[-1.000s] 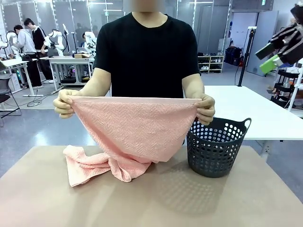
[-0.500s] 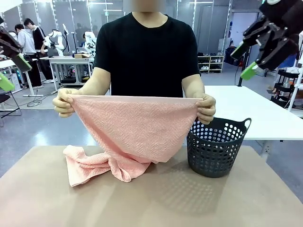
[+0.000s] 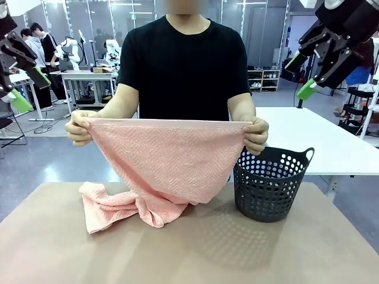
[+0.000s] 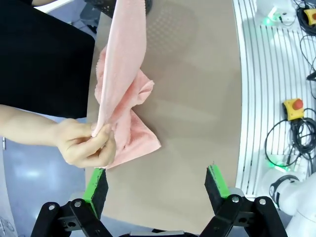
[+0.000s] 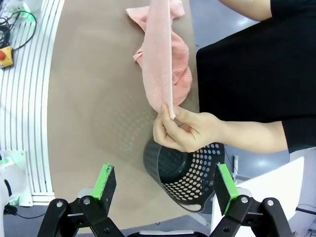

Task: Fold the towel.
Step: Grab the top end of the 100 cm Hotel Towel extended by the human.

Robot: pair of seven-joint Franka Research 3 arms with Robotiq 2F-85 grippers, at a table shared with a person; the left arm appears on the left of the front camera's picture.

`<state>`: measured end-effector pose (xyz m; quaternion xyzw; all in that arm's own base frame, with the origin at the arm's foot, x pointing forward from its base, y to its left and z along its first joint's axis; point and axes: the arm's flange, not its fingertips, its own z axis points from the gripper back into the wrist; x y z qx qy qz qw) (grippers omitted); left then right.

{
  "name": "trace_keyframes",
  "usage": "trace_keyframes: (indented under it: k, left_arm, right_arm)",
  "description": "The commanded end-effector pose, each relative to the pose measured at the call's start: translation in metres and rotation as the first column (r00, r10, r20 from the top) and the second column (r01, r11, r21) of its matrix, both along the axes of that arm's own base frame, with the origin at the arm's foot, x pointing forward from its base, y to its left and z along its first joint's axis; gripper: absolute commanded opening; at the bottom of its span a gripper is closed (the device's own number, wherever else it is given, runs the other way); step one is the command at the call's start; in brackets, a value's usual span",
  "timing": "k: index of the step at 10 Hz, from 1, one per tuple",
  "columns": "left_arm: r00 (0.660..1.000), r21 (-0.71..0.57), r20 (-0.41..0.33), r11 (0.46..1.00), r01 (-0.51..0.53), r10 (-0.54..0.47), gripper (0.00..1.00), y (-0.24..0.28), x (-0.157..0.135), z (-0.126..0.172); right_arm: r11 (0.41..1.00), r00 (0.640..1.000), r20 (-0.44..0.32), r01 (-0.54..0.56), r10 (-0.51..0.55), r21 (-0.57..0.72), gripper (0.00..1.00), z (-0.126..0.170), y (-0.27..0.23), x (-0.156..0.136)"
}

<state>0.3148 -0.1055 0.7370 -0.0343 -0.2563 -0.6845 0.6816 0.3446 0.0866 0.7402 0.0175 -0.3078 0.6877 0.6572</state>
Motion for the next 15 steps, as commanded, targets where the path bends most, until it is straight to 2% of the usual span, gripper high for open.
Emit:
trace_keyframes:
  k: [1, 4, 5, 6, 8, 11, 13, 15]
  left_arm:
    - [1.0, 0.013, -0.007, 1.0, 0.008, -0.008, 1.0, -0.001, -0.003, 0.0]
    - [1.0, 0.001, -0.001, 1.0, 0.007, -0.007, 1.0, -0.002, -0.001, 0.0]
    - [0.999, 0.024, -0.031, 0.999, -0.029, 0.03, 1.0, -0.016, 0.007, 0.006]
    - [0.999, 0.063, -0.031, 0.997, -0.037, 0.039, 1.0, -0.028, 0.012, 0.012]
    - [0.998, 0.113, -0.069, 0.994, 0.01, -0.002, 1.0, -0.05, 0.015, 0.02]
    - [0.995, 0.193, -0.081, 0.981, -0.033, 0.05, 1.0, -0.088, 0.028, 0.012]
    - [0.997, 0.265, -0.044, 0.963, -0.047, 0.061, 1.0, -0.112, 0.039, 0.005]
    - [1.0, 0.29, -0.008, 0.957, -0.023, 0.027, 1.0, -0.128, 0.048, -0.008]
  right_arm:
    - [1.0, 1.0, -0.001, -0.01, 0.01, -0.014, 1.0, 0.001, 0.003, -0.004]
    - [1.0, 1.0, 0.001, -0.014, 0.014, 0.0, 1.0, 0.001, 0.005, -0.002]
    - [0.996, 1.0, 0.007, -0.015, 0.016, -0.087, 1.0, 0.006, 0.027, 0.004]
    - [0.995, 0.998, 0.043, -0.052, 0.055, -0.08, 1.0, 0.016, 0.045, 0.005]
    - [0.984, 0.999, 0.02, -0.033, 0.037, -0.177, 1.0, 0.023, 0.074, 0.007]
    - [0.974, 1.0, 0.016, -0.009, 0.013, -0.227, 1.0, 0.014, 0.112, 0.023]
    - [0.968, 1.0, 0.026, 0.006, 0.001, -0.251, 1.0, 0.003, 0.132, 0.035]
    - [0.966, 1.0, -0.015, -0.026, 0.023, -0.257, 1.0, -0.017, 0.144, 0.048]
